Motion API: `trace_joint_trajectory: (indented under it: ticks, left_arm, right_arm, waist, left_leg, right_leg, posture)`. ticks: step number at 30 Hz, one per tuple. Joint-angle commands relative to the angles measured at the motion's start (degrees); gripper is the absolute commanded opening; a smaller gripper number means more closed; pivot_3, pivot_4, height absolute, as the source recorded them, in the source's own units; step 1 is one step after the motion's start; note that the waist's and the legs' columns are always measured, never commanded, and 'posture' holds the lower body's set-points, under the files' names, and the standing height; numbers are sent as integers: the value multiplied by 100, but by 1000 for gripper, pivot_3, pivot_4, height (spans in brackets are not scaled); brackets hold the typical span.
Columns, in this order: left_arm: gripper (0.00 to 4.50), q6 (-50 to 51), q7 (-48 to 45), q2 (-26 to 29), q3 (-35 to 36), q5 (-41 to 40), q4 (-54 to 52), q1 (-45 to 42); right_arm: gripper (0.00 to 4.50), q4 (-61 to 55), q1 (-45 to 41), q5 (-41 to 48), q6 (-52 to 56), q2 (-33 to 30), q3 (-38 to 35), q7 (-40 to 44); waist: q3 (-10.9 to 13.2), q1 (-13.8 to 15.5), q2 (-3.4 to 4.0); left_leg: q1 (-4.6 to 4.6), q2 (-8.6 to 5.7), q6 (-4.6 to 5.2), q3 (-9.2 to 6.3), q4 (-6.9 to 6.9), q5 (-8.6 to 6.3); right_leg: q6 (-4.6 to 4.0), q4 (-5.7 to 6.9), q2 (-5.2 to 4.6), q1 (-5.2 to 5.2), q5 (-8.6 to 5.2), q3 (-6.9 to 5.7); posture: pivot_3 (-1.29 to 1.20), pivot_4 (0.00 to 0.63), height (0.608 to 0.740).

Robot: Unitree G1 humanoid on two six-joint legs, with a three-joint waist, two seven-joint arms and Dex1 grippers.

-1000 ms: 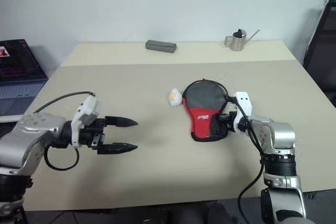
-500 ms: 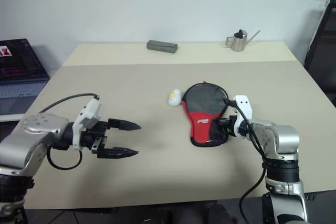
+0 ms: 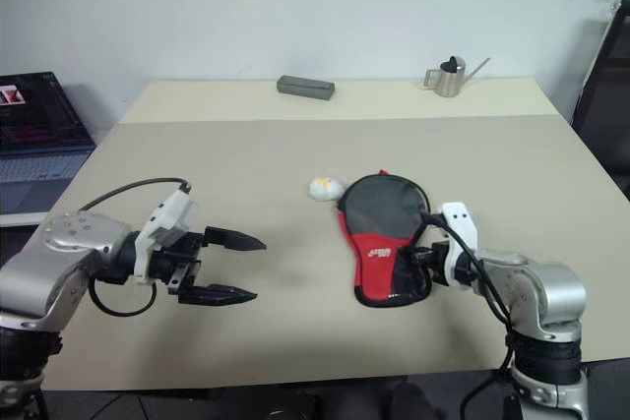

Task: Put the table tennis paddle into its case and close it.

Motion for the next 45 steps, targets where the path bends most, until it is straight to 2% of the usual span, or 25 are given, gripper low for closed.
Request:
trace_joint_trajectory:
  ticks: [1,8,16,26,34,40,43,45]
  left_arm:
    - [4500,-118,-156,171,-19,4,-295,84]
    - [4500,-235,-180,334,-53,74,-515,284]
    - [4500,-107,-123,389,-3,-85,-836,551]
    - [4500,11,-82,371,-49,-166,-949,588]
    - [4500,25,-75,392,-5,-171,-972,638]
    - [4500,17,-54,362,-11,-150,-978,671]
    - [4500,-23,-54,347,-36,-107,-926,640]
    - [4500,-45,-46,329,-51,-85,-899,619]
  right_arm:
    - [17,-526,309,314,404,7,-66,61]
    - [17,-1126,992,774,415,177,-240,-220]
    - [17,-1721,1726,1600,415,564,-413,-966]
    - [17,-1751,1876,2734,415,600,-590,-1901]
    - [17,-1706,1930,3657,415,866,-593,-2838]
    - [17,-1549,1882,4096,415,807,-520,-3283]
    - [17,-1467,1823,4034,415,618,-529,-3436]
    - [532,-1396,1766,3873,415,472,-613,-3497]
  waist:
    - [0,7,0]
    - [-1,26,-1]
    - [-6,22,0]
    - [-7,19,0]
    - [-7,1,0]
    - [-8,-4,0]
    - [-8,-4,0]
    - [-8,-2,0]
  left_leg:
    - [0,0,0,-1,0,0]
    - [1,1,0,0,0,0]
    - [6,6,1,2,-2,0]
    - [9,10,1,3,-2,0]
    - [11,16,1,3,-2,0]
    - [12,18,1,4,-2,0]
    - [13,18,1,4,-2,0]
    - [13,18,1,4,-1,0]
  right_leg:
    - [0,-1,0,1,0,-1]
    - [0,-1,0,3,0,-1]
    - [0,0,3,5,-1,1]
    - [0,2,8,7,-1,2]
    - [0,3,14,7,0,3]
    - [-1,4,17,7,0,4]
    - [-2,4,18,7,0,4]
    - [-2,3,18,9,0,4]
  posture:
    - [0,150,740]
    - [0,150,740]
    - [0,150,740]
    - [0,150,740]
    - [0,150,740]
    - [0,150,740]
    - [0,150,740]
    - [0,150,740]
